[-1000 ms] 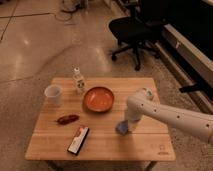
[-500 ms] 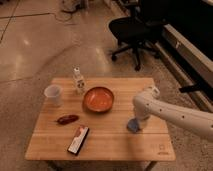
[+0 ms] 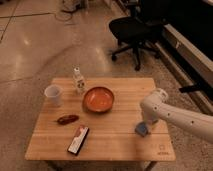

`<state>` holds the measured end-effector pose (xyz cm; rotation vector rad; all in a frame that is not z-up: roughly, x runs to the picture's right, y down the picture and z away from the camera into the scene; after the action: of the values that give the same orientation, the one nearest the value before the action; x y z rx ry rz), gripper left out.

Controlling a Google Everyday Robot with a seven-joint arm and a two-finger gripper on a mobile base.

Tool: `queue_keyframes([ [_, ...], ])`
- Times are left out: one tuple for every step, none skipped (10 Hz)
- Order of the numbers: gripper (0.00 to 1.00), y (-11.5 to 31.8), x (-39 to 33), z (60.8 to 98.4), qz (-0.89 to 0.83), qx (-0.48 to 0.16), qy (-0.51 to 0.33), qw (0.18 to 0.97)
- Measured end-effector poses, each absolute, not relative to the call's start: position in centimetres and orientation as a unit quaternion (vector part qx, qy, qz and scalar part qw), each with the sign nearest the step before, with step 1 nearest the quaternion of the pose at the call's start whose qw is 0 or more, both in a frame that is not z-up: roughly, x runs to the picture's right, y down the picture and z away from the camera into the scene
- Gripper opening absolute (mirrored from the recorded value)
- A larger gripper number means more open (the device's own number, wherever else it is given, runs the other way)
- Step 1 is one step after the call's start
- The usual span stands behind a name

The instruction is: Wipe the white sponge on the table

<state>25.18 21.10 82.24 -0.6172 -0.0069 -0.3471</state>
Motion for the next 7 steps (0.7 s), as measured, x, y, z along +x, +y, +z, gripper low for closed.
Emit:
queue_keyframes([
  [0.00,22.2,25.3,81.5,-0.173,-0.309,-0.010,0.935],
  [0.00,23.1,25.2,80.8,-0.178,-0.314,-0.018,0.932],
  [0.00,24.3,24.4,80.0,-0.190,-0.319,-0.030,0.928],
  [0.00,25.2,23.5,79.3,-0.202,-0.322,-0.042,0.924],
  [0.00,25.8,22.8,78.9,-0.209,-0.324,-0.050,0.921],
  [0.00,26.5,21.7,78.4,-0.219,-0.327,-0.060,0.918],
  [0.00,26.8,20.6,78.1,-0.223,-0.326,-0.070,0.916],
])
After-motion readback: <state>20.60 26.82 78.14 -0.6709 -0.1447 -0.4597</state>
